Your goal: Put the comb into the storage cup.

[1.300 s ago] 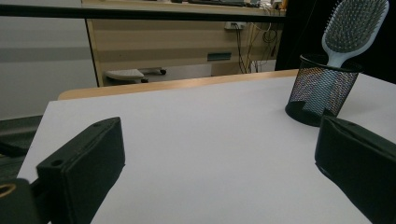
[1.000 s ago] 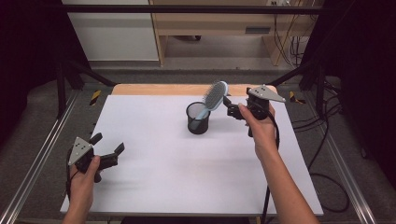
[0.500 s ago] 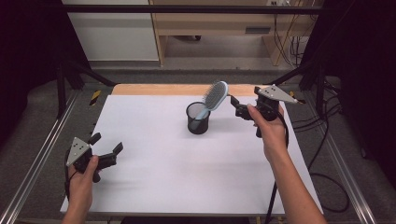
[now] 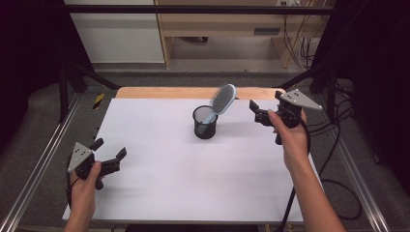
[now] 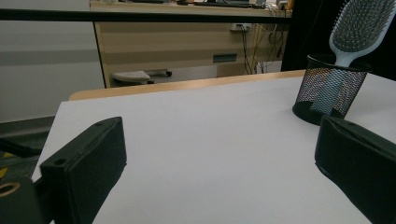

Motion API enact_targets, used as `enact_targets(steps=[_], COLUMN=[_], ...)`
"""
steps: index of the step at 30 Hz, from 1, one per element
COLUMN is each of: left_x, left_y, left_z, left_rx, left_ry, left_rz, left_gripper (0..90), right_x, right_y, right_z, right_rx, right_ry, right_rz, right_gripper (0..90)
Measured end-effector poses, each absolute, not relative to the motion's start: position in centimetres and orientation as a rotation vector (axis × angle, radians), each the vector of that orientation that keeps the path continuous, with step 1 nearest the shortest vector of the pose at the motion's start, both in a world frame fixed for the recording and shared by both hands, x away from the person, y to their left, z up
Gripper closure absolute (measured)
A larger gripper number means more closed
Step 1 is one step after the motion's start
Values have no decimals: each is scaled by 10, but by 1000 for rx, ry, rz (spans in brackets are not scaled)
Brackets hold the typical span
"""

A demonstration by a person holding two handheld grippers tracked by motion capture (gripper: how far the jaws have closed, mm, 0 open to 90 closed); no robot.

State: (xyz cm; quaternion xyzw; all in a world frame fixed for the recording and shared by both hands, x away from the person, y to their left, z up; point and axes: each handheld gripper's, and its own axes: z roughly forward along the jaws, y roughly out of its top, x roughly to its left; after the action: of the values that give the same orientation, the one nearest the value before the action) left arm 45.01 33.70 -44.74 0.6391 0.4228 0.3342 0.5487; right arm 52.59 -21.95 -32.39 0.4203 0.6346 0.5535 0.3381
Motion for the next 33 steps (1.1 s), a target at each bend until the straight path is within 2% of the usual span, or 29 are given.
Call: enact_targets(steps=[33], left_x=[437], left_y=[327], left_z=[-443], left_rx=[1503], left_ry=[1013], left_rz=[779], left_gripper=[18], right_x=[478], right_y=[-288], right_z=[-355], right_rx=[1178], right_ry=[1605], right_rz=[1370], right_gripper=[27])
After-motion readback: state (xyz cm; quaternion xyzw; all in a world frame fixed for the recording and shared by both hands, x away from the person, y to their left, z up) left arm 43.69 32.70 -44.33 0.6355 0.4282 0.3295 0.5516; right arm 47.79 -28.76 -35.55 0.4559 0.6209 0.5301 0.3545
